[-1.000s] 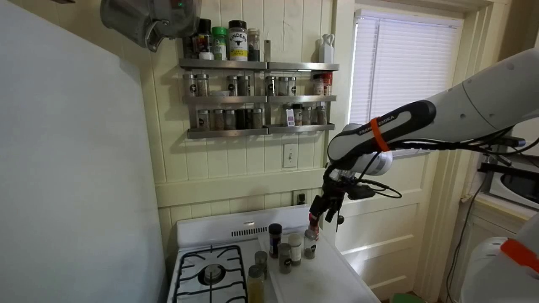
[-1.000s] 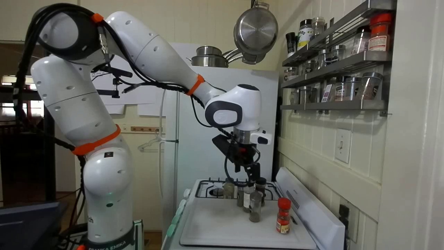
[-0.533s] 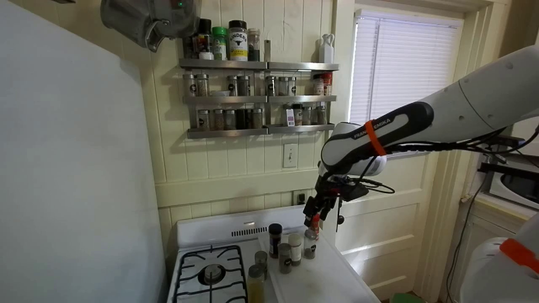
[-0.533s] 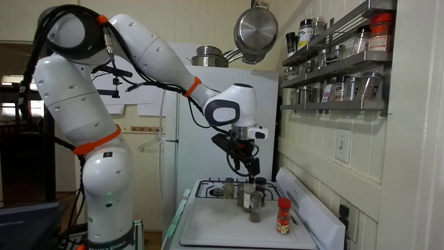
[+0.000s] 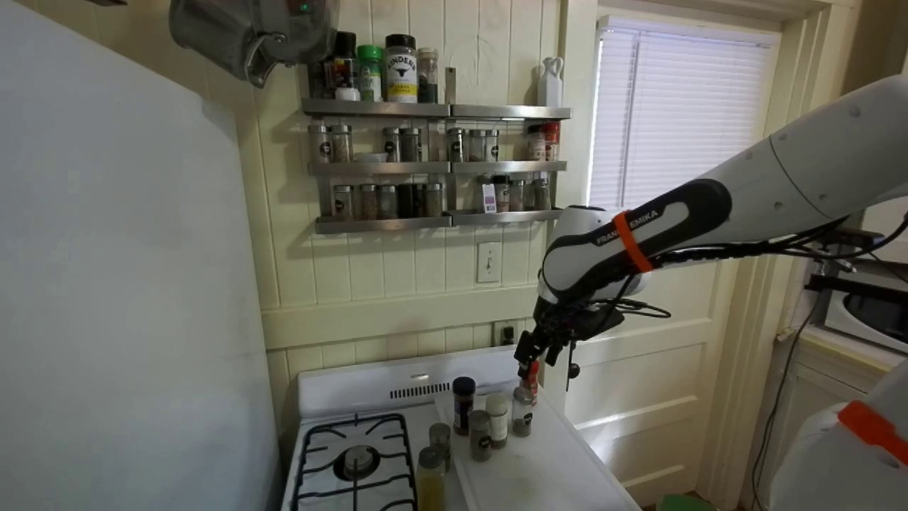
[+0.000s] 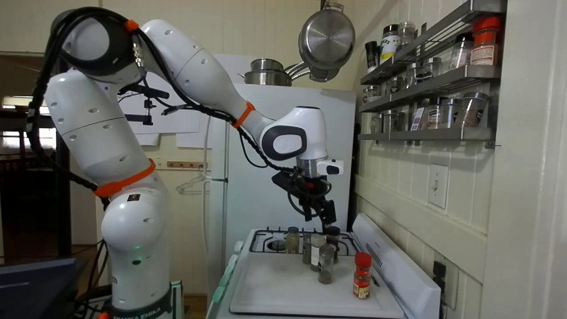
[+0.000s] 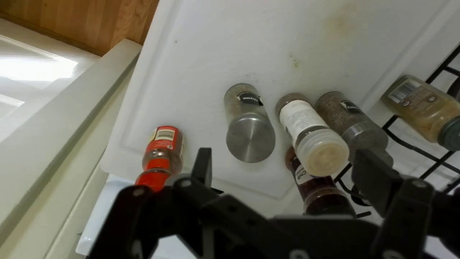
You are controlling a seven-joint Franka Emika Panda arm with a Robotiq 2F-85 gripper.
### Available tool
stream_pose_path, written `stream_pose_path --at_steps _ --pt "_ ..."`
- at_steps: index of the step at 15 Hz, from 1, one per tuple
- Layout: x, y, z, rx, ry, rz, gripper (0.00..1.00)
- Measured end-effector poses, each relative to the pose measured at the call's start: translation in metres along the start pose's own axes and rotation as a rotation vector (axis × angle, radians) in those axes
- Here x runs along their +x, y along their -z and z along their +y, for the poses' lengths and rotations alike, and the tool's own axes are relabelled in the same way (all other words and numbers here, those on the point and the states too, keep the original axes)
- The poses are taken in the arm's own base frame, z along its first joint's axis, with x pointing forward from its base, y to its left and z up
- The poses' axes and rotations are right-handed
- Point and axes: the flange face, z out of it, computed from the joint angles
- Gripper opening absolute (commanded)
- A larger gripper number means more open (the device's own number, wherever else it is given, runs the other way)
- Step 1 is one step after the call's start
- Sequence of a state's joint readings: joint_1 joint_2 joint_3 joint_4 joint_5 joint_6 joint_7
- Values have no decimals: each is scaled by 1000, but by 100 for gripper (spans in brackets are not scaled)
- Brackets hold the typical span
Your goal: Put the grey lid for the bottle on the right, on the stove
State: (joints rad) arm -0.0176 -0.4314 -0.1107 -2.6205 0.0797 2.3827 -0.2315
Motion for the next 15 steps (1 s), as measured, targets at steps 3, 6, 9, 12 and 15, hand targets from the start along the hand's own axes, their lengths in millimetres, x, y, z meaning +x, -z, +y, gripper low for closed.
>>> stream_pose_path --at_steps 3,6,9,12,15 --pt "0 -1 8 -2 -19 6 100" --pt "2 1 5 -4 -14 10 100" --pt "8 2 -9 -16 -1 10 100" --pt "14 -3 -26 -26 11 -1 100" --pt "17 -9 -37 -34 21 -16 100"
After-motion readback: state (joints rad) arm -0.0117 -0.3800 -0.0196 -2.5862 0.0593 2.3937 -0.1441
